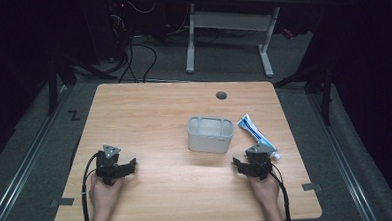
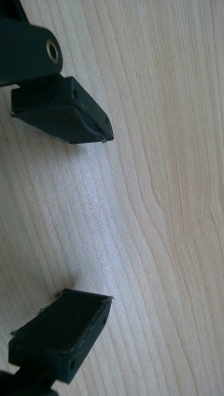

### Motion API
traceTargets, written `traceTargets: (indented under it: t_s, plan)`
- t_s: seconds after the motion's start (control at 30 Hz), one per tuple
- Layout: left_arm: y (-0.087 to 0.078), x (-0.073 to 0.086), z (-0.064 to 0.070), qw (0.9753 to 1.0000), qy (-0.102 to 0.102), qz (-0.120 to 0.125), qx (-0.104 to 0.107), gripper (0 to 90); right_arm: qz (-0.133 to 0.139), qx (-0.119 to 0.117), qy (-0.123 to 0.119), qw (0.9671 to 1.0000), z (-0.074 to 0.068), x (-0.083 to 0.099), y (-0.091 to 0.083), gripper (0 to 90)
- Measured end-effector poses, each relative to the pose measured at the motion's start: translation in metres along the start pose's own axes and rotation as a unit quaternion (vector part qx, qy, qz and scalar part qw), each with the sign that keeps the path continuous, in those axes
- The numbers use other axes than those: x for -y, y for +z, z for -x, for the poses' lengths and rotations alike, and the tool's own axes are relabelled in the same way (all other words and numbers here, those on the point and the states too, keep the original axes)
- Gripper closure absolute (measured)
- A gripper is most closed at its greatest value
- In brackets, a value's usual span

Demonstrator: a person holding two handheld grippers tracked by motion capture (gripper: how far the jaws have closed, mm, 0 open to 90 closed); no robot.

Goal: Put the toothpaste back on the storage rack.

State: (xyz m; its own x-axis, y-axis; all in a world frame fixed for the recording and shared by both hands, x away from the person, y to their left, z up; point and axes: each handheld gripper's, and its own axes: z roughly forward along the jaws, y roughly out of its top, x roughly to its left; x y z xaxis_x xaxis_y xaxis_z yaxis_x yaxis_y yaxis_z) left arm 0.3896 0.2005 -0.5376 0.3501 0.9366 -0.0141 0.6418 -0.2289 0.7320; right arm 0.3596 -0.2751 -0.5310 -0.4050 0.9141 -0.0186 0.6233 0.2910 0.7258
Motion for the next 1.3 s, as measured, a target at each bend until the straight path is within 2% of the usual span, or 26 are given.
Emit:
traceTargets:
  t_s: [0.93,1.13,1.3]
  plan:
    - [0.001,-0.001,0.000,1.0000,-0.001,0.000,0.000,18.0,0.000,0.000,0.001,1.0000,0.000,0.001,-0.001,36.7]
    - [0.001,-0.001,0.000,1.0000,-0.001,0.000,0.000,17.9,-0.004,0.015,0.012,0.9998,0.002,0.002,-0.003,39.8]
    - [0.001,-0.001,0.000,1.0000,0.002,-0.002,-0.001,17.8,0.005,0.019,0.018,0.9996,0.005,0.004,-0.012,41.3]
